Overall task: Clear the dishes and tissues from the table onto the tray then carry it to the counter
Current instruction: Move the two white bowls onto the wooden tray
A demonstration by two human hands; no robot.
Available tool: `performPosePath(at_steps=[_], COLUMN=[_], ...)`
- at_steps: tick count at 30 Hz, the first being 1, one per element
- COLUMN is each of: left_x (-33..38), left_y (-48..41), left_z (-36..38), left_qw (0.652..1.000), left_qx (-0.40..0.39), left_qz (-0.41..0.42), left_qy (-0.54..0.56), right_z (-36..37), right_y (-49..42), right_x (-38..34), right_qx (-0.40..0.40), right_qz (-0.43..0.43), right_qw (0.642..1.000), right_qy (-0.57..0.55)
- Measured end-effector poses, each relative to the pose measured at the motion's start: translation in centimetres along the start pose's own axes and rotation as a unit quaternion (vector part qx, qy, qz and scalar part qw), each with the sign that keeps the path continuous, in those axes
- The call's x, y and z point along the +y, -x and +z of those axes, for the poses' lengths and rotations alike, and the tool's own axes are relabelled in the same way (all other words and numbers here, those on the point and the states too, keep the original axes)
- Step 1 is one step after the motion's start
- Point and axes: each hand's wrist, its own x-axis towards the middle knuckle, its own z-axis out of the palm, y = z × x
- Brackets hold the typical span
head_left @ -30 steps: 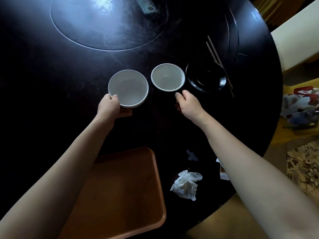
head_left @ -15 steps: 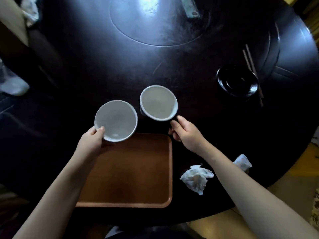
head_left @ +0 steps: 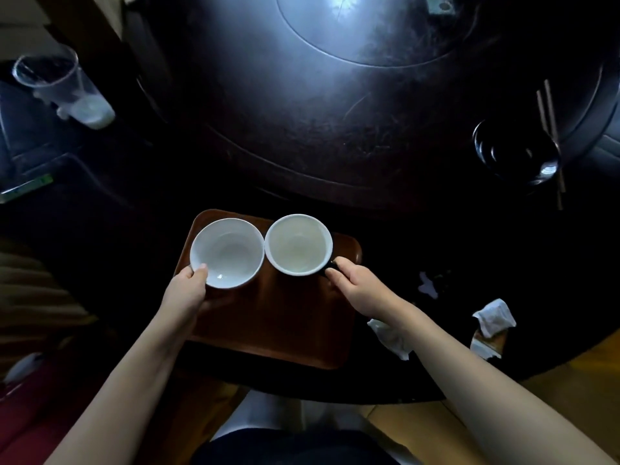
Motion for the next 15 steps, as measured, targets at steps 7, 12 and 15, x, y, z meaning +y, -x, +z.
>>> performPosePath(at_steps=[7, 12, 15], left_x=[0.0, -0.4, -0.9], left_y=[0.3, 0.8, 1.4], left_z=[0.1, -0.2, 0.0], left_qw=[1.0, 0.998, 0.996], left_qx=[-0.01, -0.015, -0.004], left_qz=[0.019, 0.03, 0.024], left_qy=[0.018, 0.05, 0.086], right_z=[-0.7, -1.1, -0.9], right_y=[-1.3, -1.7, -1.9], right_x=[-0.2, -0.6, -0.7], right_qx=[0.017, 0.091, 0.133], right_qz=[0.01, 0.001, 0.01], right_qw=[1.0, 0.995, 0.99], right_qy=[0.012, 0.047, 0.037])
